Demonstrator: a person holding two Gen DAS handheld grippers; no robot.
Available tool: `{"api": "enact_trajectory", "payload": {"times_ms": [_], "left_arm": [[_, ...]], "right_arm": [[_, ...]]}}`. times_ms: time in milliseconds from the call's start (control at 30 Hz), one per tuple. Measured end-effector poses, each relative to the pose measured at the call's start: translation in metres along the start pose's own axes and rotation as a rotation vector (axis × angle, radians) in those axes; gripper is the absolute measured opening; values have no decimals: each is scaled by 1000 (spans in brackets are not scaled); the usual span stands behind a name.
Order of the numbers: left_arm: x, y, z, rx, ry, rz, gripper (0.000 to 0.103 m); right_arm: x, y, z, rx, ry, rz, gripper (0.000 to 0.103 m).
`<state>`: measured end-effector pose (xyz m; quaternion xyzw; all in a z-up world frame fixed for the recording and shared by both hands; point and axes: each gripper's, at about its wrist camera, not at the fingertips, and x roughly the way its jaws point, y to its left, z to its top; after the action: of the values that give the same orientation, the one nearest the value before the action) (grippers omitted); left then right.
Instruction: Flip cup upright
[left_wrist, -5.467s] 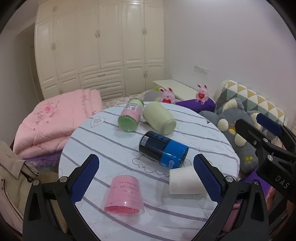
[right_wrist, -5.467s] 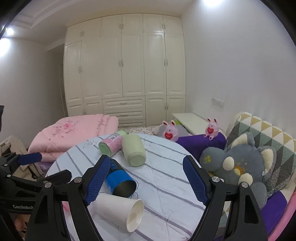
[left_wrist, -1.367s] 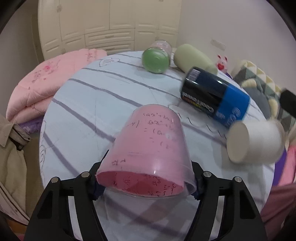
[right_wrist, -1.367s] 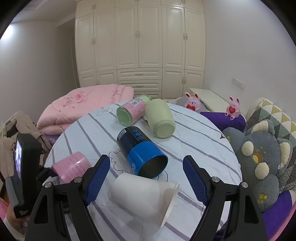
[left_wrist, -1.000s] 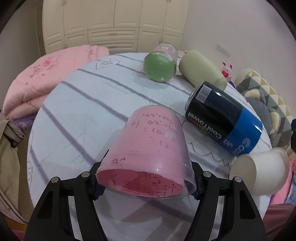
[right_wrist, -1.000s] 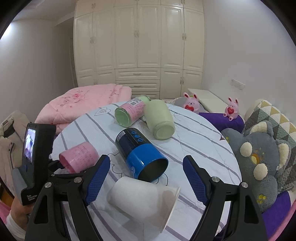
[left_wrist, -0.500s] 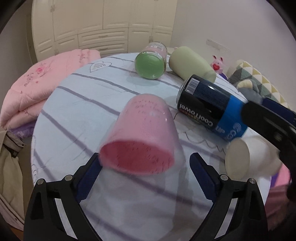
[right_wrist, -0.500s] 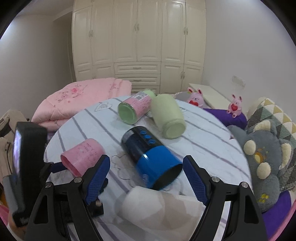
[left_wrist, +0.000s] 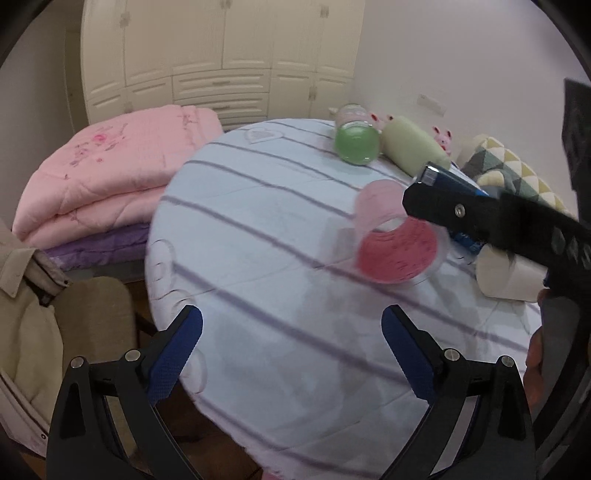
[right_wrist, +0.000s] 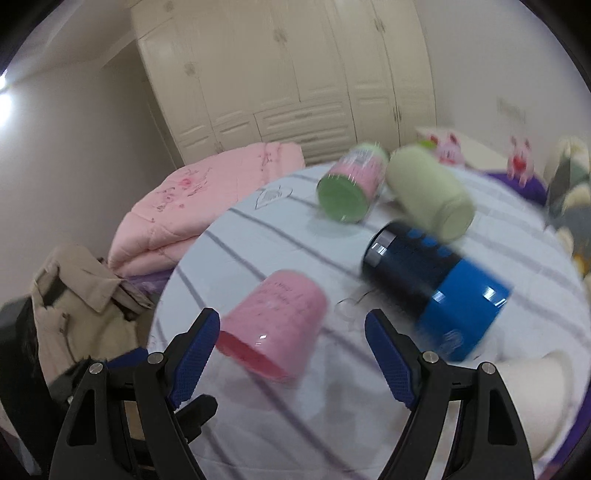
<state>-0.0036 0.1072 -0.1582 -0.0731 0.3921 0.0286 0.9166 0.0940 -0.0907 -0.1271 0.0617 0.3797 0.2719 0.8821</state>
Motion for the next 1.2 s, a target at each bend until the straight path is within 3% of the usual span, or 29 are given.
{"api": "enact_trajectory", "payload": {"times_ms": [133,233,367,500,667,967,1033,1200], "left_arm": [[0,10,-5,16,-1,29,99],[1,15,-7,31,1,38,99],[2,23,-8,30,1,31,99],[5,26,-9,39,6,23,99],[8,21,-13,55,20,0,99],[11,21,-11,53,21,-22,99],[10,20,-10,56,16,-23,99],[6,16,-10,63,1,-28,99]], "right_arm": [[4,9,-1,53,-44,-28,82],[13,18,-1,64,-25,-28,82],[19,31,-8,23,-38,-105,82],[37,24,-12,81,17,-94,82],[43,19,-21,108,17,-91,82],[45,24,-25,67,10,-118,82],[44,25,-25,52,11,-115,73],[37,22,-26,35,14,-116,73]]}}
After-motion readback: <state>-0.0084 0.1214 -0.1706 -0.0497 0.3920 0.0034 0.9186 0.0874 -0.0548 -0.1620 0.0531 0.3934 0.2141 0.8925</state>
